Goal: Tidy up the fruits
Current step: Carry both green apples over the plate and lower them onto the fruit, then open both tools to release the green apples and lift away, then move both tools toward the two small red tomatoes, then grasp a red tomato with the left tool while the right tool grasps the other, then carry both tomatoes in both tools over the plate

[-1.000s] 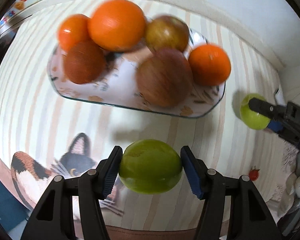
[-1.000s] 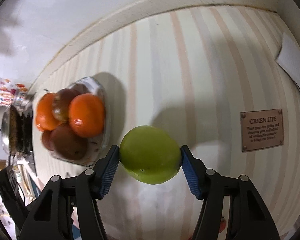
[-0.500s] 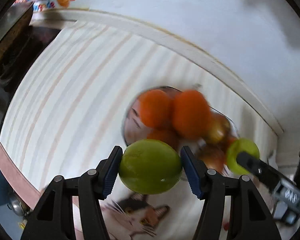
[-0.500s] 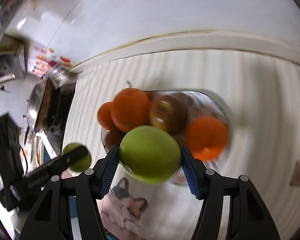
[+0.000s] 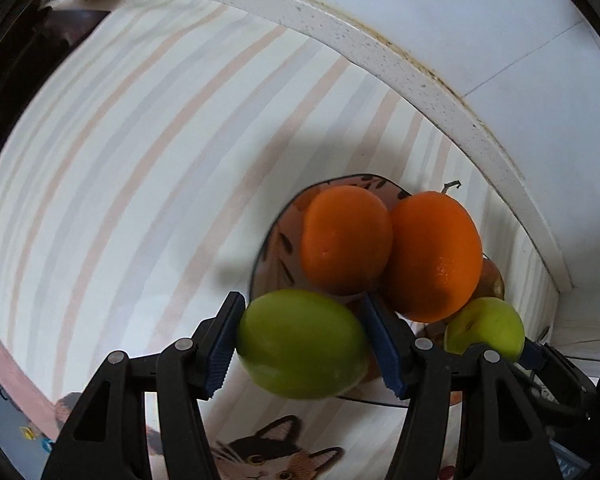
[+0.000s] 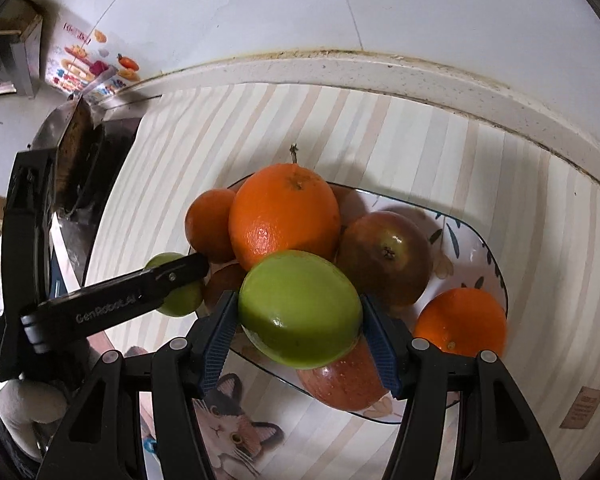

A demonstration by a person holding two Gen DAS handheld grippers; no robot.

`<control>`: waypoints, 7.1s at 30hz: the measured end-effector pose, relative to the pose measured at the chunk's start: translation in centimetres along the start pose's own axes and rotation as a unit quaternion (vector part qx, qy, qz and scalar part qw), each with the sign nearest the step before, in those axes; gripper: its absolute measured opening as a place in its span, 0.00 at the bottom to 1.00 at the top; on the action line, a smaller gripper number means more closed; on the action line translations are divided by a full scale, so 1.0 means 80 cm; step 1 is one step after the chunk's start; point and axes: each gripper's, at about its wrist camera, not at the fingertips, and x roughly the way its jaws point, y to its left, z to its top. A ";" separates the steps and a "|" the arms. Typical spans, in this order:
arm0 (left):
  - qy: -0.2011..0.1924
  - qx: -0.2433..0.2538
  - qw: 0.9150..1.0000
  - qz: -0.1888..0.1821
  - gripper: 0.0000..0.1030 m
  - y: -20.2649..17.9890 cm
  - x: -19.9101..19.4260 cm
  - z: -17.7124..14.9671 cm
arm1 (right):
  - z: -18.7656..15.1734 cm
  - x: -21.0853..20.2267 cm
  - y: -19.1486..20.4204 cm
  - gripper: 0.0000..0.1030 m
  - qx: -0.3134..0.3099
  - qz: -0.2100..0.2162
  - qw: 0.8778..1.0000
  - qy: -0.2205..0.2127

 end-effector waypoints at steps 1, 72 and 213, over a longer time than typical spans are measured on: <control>0.003 0.000 1.000 0.002 0.56 0.000 0.006 0.000 | 0.000 -0.001 0.001 0.62 -0.004 -0.002 1.000 0.001; -0.190 0.173 0.965 0.059 0.85 -0.085 -0.276 -0.238 | -0.233 -0.328 0.062 0.94 -0.004 -0.122 0.969 -0.213; 0.019 0.266 0.963 -0.040 0.25 -0.221 -0.033 -0.239 | -0.307 -0.153 -0.202 0.27 0.203 -0.033 0.975 -0.086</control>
